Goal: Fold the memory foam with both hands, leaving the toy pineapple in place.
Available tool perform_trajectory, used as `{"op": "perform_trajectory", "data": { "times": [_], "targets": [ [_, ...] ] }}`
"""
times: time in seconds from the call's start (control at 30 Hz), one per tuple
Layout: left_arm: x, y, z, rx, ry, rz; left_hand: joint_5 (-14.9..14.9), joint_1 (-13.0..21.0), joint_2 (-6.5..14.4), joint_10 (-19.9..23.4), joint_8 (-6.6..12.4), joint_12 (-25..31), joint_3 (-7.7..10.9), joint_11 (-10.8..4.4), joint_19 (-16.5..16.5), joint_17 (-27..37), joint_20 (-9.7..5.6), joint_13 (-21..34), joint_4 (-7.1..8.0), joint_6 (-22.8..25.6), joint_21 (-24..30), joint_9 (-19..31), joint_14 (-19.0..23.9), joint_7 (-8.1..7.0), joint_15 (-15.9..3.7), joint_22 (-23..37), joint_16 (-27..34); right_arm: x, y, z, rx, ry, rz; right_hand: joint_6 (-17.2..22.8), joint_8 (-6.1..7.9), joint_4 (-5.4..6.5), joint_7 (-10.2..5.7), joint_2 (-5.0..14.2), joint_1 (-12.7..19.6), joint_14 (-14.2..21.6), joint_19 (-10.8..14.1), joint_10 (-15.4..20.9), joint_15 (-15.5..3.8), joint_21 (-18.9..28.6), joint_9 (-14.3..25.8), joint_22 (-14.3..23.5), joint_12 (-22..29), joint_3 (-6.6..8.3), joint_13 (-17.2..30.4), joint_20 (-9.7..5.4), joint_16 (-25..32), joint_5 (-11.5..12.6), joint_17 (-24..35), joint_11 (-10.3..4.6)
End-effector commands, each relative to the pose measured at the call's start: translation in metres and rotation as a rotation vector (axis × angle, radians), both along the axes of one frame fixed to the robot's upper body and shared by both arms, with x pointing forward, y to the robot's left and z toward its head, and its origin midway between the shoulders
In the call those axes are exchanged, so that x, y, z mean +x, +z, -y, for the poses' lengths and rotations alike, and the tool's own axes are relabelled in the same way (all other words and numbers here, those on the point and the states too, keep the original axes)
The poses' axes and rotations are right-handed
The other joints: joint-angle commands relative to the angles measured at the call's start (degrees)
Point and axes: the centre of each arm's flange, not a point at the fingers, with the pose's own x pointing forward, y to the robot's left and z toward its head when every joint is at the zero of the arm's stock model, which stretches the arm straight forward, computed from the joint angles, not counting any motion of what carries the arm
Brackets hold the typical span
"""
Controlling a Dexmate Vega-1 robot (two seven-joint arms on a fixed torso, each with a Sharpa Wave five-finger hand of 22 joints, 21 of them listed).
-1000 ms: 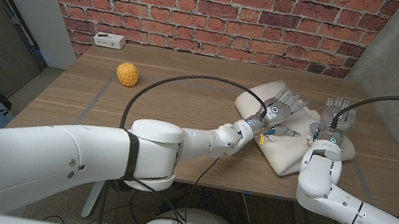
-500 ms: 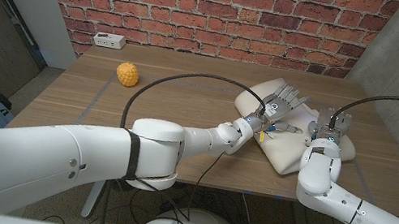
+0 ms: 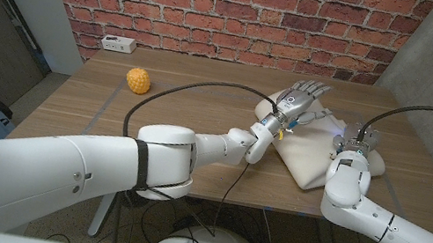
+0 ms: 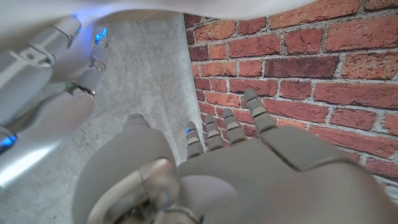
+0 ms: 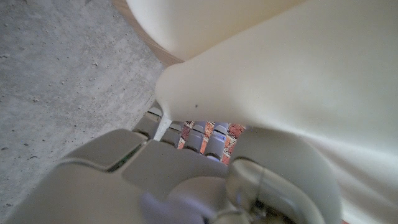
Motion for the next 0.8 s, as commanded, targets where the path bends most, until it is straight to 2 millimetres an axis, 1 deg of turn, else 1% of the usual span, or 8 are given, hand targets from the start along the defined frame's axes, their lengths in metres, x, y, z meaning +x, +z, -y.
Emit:
{"op": "perform_trajectory", "data": {
  "times": [0.03,0.43,0.53,0.57,0.6,0.63,0.73,0.8],
  "targets": [
    [-0.005,0.033,-0.028,-0.261,-0.221,-0.092,-0.24,0.37,0.26,0.6,-0.32,0.14,0.65,0.42,0.34,0.05,0.24,0.01,0.17,0.46,0.3,0.04,0.75,0.25,0.37,0.17,0.07,-0.002,-0.004,0.004,0.05,0.026,0.017,-0.49,-0.26,-0.32,0.18,0.2,0.36,0.61,0.46,0.06,-2.24,0.53,0.04,0.17,-0.33,0.2,0.2,-0.07,0.11,-0.48,0.24,0.75],
    [-0.014,0.053,-0.06,-0.342,-0.326,-0.287,-0.46,-0.71,0.25,-0.39,-1.56,-1.1,1.48,1.35,-0.96,0.2,1.06,0.04,0.98,-0.15,-0.65,0.04,-0.13,0.69,1.89,0.32,-0.84,-0.006,-0.009,0.02,0.158,0.09,0.095,-2.08,-1.23,-0.02,1.33,0.42,-0.27,1.37,0.8,-0.72,-2.04,0.56,0.11,0.2,-0.96,-0.04,0.25,0.27,0.34,-1.03,0.43,1.51],
    [-0.016,0.057,-0.067,-0.363,-0.348,-0.334,-0.49,-1.01,0.23,-0.65,-1.86,-1.41,1.68,1.38,-1.31,0.23,0.92,0.05,1.2,-0.31,-0.89,0.04,-0.31,0.63,2.11,0.36,-1.01,-0.007,-0.011,0.023,0.189,0.108,0.122,-2.96,-1.63,0.04,1.74,0.55,-0.41,1.69,0.91,-1.13,-2.08,0.57,0.14,0.22,-1.21,-0.05,0.27,0.29,0.44,-1.19,0.49,2.13],
    [-0.015,0.059,-0.069,-0.365,-0.356,-0.349,-0.52,-1.2,0.22,-0.59,-1.98,-1.52,1.8,1.54,-1.27,0.24,0.02,0.06,1.34,-0.28,-0.94,0.04,-0.31,0.69,2.18,0.38,-1.07,-0.008,-0.011,0.024,0.198,0.115,0.128,-3.44,-1.83,0.07,1.77,0.59,-0.48,1.7,1.01,-1.36,-2.08,0.6,0.15,0.23,-1.33,-0.06,0.28,0.27,0.43,-1.25,0.52,2.32],
    [-0.015,0.06,-0.072,-0.367,-0.367,-0.366,-0.55,-1.55,0.16,-0.49,-2.25,-1.74,2.03,1.75,-1.41,0.25,-1.58,0.07,1.57,-0.26,-1.13,0.04,-0.47,0.8,2.23,0.4,-1.23,-0.008,-0.012,0.024,0.204,0.118,0.134,-3.8,-1.97,0.1,1.91,0.6,-0.54,1.79,1.05,-1.51,-2.0,0.61,0.15,0.23,-1.41,-0.07,0.29,0.21,0.46,-1.3,0.54,2.4],
    [-0.014,0.06,-0.074,-0.37,-0.377,-0.386,-0.57,-2.07,0.05,-0.34,-2.62,-2.15,2.48,2.47,-1.23,0.24,-4.3,0.08,1.91,-0.04,-1.32,0.03,-0.64,1.05,2.29,0.41,-1.45,-0.008,-0.012,0.024,0.206,0.122,0.141,-3.97,-2.02,0.13,1.99,0.63,-0.59,1.76,1.09,-1.68,-1.93,0.62,0.16,0.24,-1.48,-0.08,0.3,0.22,0.45,-1.33,0.56,2.54],
    [-0.012,0.062,-0.081,-0.382,-0.406,-0.449,-0.57,-2.42,0.03,-0.23,-2.92,-2.56,3.01,3.18,-1.22,0.2,-6.6,0.09,2.12,0.17,-1.6,0.02,-1.35,1.8,1.47,0.38,-1.8,-0.008,-0.013,0.025,0.219,0.132,0.152,-4.51,-2.19,0.26,2.14,0.7,-0.8,1.66,1.2,-2.15,-1.8,0.64,0.18,0.25,-1.7,-0.12,0.32,0.12,0.4,-1.43,0.63,2.84],
    [-0.012,0.062,-0.087,-0.396,-0.42,-0.478,-0.57,-2.67,0.11,-0.43,-3.1,-2.9,3.34,3.44,-1.55,0.2,-7.67,0.09,2.31,0.21,-1.91,0.02,-1.92,2.38,1.12,0.37,-1.99,-0.008,-0.014,0.026,0.228,0.142,0.158,-4.76,-2.27,0.35,2.22,0.73,-0.94,1.62,1.18,-2.27,-1.77,0.62,0.19,0.25,-1.75,-0.15,0.32,0.08,0.39,-1.48,0.67,2.92]
  ]
}}
